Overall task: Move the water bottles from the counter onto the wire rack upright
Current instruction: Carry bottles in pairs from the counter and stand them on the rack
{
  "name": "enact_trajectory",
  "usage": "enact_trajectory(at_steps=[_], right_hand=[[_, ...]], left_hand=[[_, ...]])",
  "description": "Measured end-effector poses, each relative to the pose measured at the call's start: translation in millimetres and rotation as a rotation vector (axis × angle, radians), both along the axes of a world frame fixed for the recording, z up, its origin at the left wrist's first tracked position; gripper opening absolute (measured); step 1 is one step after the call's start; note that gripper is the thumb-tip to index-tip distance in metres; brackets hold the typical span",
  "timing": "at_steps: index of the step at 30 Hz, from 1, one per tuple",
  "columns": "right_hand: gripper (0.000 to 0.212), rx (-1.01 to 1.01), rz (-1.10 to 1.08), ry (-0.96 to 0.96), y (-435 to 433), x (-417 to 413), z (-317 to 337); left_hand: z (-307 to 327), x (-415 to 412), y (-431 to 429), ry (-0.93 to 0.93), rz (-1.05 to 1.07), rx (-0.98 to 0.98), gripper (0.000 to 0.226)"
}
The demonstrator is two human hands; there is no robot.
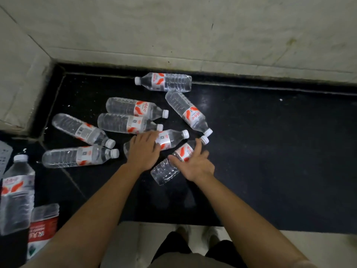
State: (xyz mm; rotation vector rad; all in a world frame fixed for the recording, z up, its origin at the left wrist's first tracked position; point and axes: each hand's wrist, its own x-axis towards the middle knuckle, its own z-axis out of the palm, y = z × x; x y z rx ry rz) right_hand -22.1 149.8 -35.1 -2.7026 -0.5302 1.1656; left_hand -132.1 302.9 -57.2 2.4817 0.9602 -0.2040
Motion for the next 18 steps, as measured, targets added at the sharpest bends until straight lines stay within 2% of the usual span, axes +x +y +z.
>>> enact_trajectory(at_steps=[2, 7, 9, 12, 14, 15, 16, 18], right_hand=[[0.119, 0.026, -0.026, -0.001, -1.4, -7.6, -6.3], [0.111, 0.124, -0.075, 0.113, -2.2, 0.7, -9.5], [0.106, 0.122, -0.013, 0.091, -6.4, 8.8, -7.0], [0.096, 0.030, 0.219, -0.055, -23.8, 18.0, -4.2], [0.093, -0.060, 0.382, -0.191, -44.2, 20.3, -6.4], [0.094, -0.095, 0.456, -0.254, -56.3, 21.9, -10.0], [0.094, -0.110, 0.519, -0.304, -68.7, 24.7, -13.9], [0.096, -0.086, 0.564, -0.344, -90.5, 36.2, -19.9]], left_hand=[[-2.0, 1.1, -4.1, 0.058, 0.031, -0.017, 0.056], [-3.1, 6.8, -17.4, 0.190, 0.055, 0.012, 0.081], [-2.6, 9.7, -20.1, 0.240, 0.058, 0.000, 0.082], [-1.4, 12.6, -27.5, 0.295, 0.063, -0.001, 0.092], [-0.8, 9.4, -32.0, 0.279, 0.143, -0.118, 0.098], [1.4, 6.0, -35.7, 0.249, 0.238, -0.259, 0.101], [3.0, 2.1, -42.6, 0.192, 0.328, -0.403, 0.105], [0.0, -7.9, -66.1, 0.073, 0.414, -0.502, 0.109]])
